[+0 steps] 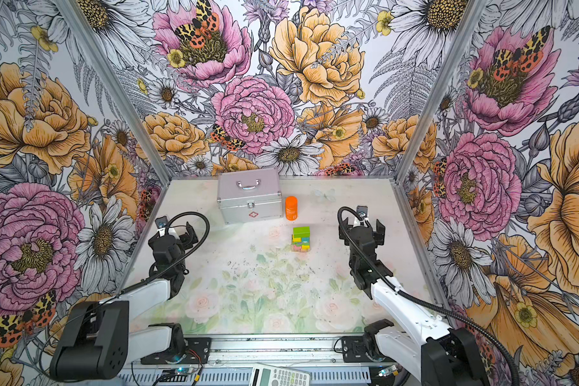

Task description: Build the wood block tower

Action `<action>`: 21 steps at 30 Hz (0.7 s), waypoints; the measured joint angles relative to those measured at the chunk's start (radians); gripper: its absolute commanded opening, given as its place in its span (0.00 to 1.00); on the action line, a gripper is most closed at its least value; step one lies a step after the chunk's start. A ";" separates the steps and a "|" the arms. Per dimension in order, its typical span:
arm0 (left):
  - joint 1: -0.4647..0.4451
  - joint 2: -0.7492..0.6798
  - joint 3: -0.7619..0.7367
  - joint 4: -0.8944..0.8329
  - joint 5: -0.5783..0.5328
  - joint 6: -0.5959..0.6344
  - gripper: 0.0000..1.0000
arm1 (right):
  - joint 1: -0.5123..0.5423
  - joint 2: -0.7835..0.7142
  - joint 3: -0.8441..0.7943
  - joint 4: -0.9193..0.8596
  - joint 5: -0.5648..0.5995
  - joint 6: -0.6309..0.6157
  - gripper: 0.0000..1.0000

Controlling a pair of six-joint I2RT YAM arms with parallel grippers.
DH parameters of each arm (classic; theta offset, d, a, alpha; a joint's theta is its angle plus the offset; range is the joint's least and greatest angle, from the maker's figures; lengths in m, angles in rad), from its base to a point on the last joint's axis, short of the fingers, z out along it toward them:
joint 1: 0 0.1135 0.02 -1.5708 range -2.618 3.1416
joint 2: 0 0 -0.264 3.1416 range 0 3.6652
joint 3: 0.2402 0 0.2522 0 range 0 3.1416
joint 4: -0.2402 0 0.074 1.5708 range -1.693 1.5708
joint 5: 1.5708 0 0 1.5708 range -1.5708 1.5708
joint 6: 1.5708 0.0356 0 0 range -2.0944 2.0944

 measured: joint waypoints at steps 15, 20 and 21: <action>0.010 0.170 0.000 0.204 0.108 -0.023 0.99 | -0.084 0.163 -0.092 0.230 -0.123 -0.001 1.00; -0.022 0.264 0.004 0.249 0.144 0.008 0.99 | -0.108 0.273 -0.090 0.296 -0.143 -0.024 1.00; -0.027 0.270 0.004 0.253 0.148 0.011 0.99 | -0.114 0.290 -0.090 0.312 -0.144 -0.027 1.00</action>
